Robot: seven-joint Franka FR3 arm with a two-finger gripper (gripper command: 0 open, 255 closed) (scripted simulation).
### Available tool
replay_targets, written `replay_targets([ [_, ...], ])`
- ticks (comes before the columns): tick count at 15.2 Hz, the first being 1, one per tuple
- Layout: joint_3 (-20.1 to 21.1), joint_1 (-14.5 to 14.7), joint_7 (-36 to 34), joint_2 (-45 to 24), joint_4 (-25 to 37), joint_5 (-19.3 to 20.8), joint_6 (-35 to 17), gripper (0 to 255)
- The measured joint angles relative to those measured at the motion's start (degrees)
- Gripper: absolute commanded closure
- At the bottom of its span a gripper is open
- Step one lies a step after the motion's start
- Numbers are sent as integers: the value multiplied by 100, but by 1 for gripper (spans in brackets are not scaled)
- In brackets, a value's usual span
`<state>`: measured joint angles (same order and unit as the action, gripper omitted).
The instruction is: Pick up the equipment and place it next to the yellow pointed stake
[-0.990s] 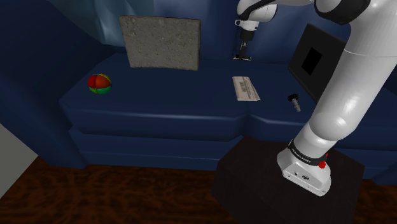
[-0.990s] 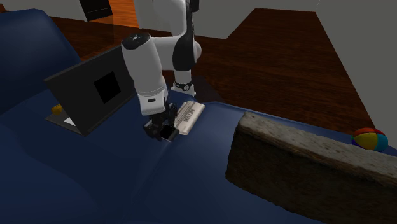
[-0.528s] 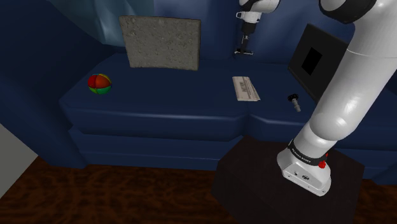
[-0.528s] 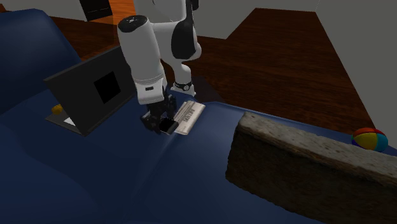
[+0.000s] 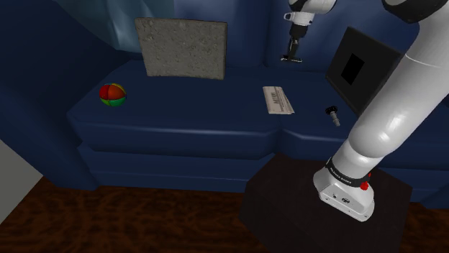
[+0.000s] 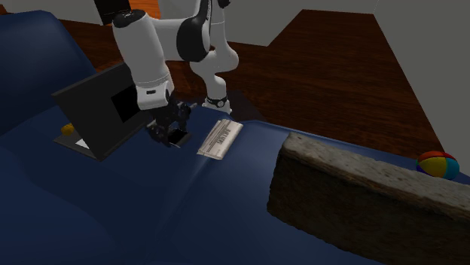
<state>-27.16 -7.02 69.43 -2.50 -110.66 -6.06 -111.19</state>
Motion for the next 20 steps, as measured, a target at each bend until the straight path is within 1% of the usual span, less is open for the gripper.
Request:
replay_targets([
  [1,-61,-65,114,37,-5,22,38,255],
  [8,-486,-484,831,595,-604,352,-22,255],
  [12,-743,-721,1270,729,-717,472,-2,255],
  [15,-999,-930,1727,683,-614,488,83,255],
  [18,-1201,-1107,2080,745,-730,561,30,255],
  [20,-1362,-1229,2380,675,-624,539,87,255],
])
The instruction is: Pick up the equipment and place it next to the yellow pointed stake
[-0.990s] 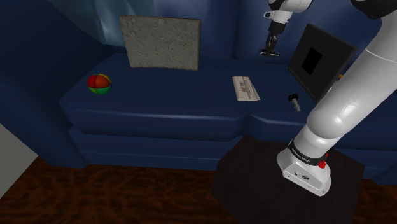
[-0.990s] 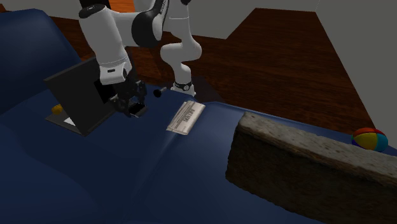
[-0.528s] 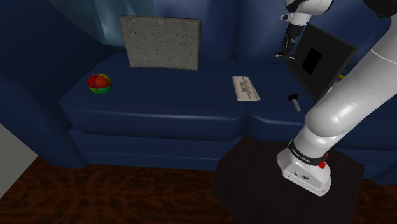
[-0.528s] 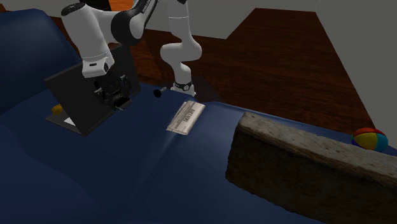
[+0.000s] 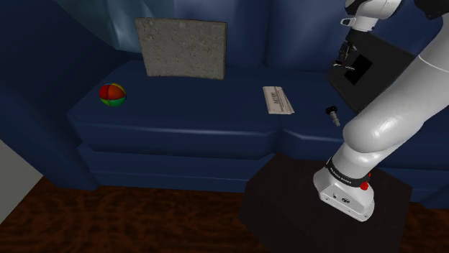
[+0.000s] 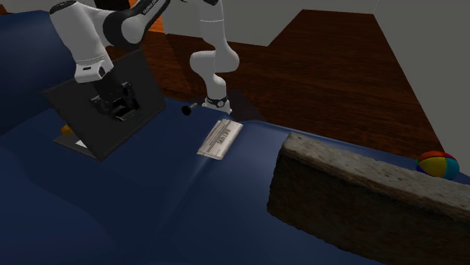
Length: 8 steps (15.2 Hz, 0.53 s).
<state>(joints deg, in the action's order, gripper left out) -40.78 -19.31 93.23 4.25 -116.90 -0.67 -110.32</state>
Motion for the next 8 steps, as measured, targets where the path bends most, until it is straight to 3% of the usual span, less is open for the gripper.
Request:
replay_targets([
  [8,-653,-552,1317,-542,469,-296,141,255],
])
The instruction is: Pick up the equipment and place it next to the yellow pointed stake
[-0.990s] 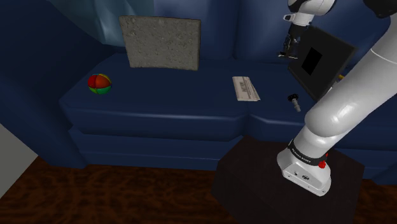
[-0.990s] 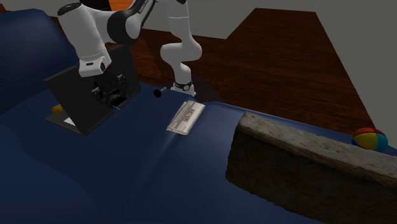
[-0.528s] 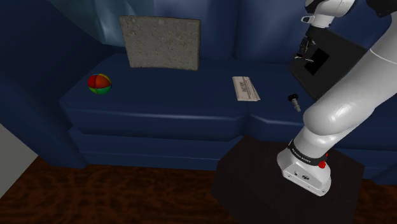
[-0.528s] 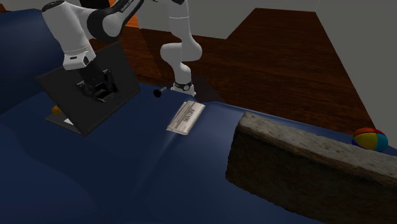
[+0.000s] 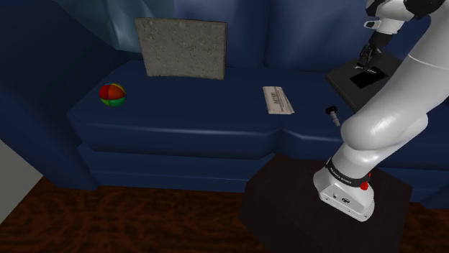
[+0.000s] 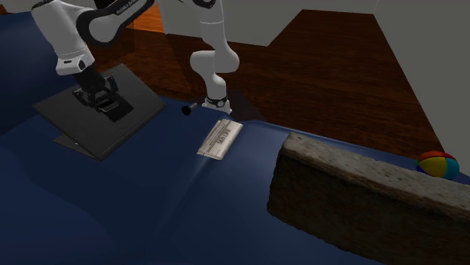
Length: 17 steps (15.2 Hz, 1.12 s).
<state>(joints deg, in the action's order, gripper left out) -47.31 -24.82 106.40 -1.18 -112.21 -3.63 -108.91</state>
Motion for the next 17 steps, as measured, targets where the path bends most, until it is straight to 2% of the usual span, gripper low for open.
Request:
replay_targets([
  [4,-276,-416,813,-571,492,-406,171,255],
  [17,-228,-596,1241,-1014,-109,-815,-693,255],
])
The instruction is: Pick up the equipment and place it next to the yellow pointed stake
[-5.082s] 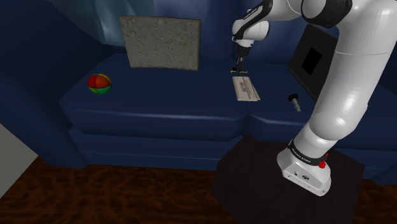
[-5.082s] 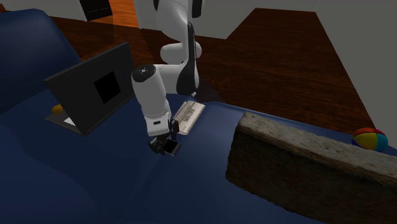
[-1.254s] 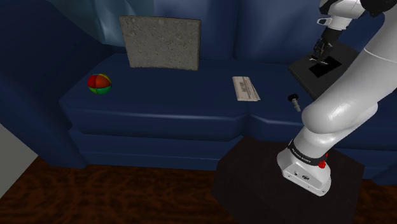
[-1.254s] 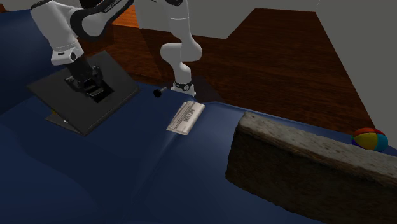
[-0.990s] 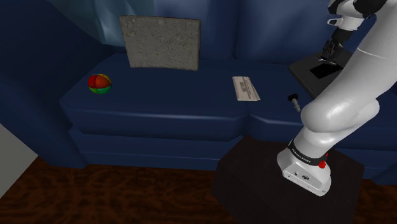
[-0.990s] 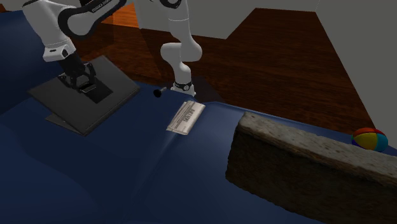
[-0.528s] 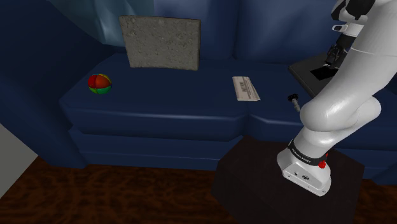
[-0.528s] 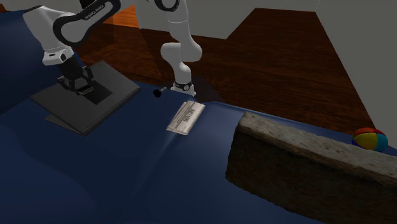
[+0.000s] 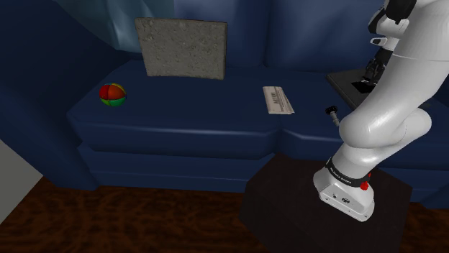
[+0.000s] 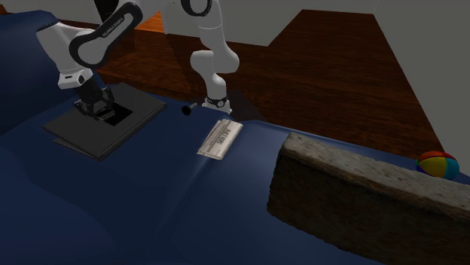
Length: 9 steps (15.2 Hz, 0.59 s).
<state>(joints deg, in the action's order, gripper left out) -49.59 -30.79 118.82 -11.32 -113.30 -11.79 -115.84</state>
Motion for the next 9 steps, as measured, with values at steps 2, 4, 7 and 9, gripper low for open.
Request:
replay_targets([
  [2,10,-28,61,-27,-18,-85,-62,255],
  [4,5,-16,65,53,-131,-102,-206,255],
  [7,30,-70,154,71,-159,-196,-273,255],
  [9,41,-85,144,34,-119,-205,-228,255],
])
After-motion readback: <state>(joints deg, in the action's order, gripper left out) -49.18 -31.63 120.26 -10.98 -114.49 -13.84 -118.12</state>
